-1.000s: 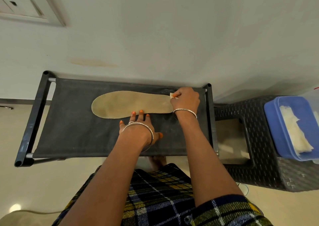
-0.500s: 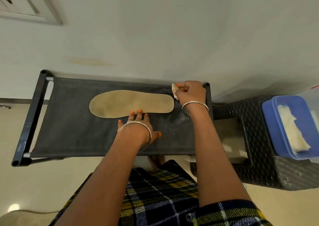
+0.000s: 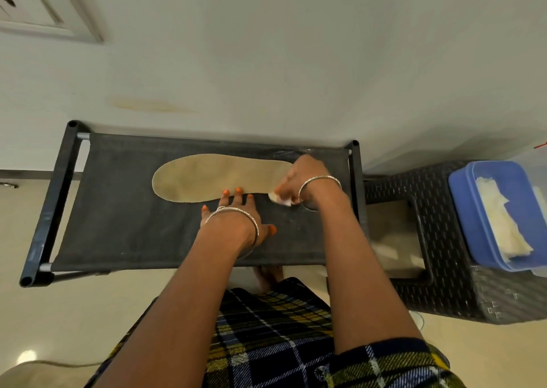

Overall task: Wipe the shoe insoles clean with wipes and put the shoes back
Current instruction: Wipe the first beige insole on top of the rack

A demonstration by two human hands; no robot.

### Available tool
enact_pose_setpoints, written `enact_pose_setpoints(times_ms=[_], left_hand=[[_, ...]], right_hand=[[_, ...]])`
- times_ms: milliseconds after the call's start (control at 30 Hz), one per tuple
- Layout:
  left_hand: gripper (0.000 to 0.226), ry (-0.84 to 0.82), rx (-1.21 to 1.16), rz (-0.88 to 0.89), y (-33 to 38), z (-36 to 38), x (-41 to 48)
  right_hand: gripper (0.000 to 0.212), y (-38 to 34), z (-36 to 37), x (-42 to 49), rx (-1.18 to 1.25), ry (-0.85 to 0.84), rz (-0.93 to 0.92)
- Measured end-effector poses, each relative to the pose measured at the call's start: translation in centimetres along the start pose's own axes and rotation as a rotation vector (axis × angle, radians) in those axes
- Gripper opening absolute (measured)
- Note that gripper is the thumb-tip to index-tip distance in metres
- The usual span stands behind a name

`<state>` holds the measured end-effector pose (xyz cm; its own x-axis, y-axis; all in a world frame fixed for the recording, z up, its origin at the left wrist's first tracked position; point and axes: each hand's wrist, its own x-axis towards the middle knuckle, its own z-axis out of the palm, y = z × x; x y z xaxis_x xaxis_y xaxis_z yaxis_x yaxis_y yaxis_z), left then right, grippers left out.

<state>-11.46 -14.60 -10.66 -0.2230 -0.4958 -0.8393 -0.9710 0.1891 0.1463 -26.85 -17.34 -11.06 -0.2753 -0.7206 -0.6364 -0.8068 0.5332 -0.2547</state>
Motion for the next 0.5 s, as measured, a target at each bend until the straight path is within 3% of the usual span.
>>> enact_pose_setpoints(times_ms=[67,133,233,300,500], left_hand=[[0.086,0.002,0.0,0.002,0.0,0.0,0.0],[0.087,0.003,0.001,0.002,0.0,0.0,-0.1],[0.087,-0.001,-0.004,0.006,0.1,-0.1,-0.2],[0.087,-0.009,-0.002,0.003,0.2,-0.1,-0.3],[0.084,0.029,-0.009,0.011,0.7,-0.2,-0.4]], right_hand=[[0.031,0.6,-0.9,-0.8,-0.09,-0.234,0.038],[0.025,1.6,-2.2,-1.2,0.002,-0.297,0.07],[0.036,2.1,-3.2,-0.9,0.204,0.003,0.052],[0.018,1.7,-3.1,-0.9,0.338,0.172,-0.022],[0.01,1.2,-1.5,-0.4,0.398,0.26,-0.078]])
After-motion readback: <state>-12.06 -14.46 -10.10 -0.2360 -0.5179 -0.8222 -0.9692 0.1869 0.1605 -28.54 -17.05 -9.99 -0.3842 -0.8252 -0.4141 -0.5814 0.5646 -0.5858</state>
